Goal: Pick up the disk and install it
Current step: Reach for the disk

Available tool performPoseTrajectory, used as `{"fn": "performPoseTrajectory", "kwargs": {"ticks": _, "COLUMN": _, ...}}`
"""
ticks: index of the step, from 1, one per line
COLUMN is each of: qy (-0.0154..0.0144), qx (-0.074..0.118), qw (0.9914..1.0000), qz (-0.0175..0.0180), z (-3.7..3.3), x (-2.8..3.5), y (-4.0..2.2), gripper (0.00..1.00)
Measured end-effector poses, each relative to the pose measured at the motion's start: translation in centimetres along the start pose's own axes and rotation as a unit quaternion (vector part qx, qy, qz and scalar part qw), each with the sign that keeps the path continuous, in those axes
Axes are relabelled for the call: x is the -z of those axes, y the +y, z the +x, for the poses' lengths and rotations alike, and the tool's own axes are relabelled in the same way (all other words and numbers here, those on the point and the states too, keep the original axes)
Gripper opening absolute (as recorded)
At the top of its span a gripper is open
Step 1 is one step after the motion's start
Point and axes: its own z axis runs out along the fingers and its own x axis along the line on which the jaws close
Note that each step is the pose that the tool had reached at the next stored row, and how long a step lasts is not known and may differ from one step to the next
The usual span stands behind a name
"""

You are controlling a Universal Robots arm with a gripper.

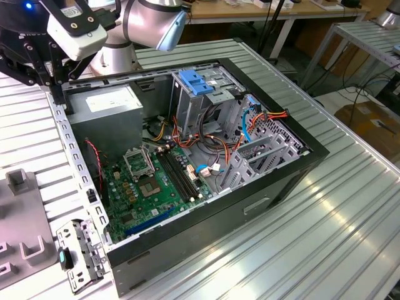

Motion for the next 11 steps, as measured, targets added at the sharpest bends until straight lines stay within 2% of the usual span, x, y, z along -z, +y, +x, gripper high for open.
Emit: {"fn": "performPoseTrajectory", "kwargs": {"ticks": 11, "qy": 0.0, "qx": 0.0, "qw": 1.0, "qz": 0.0, "z": 0.64, "x": 0.02, "y": -0.05, "gripper": 0.11}}
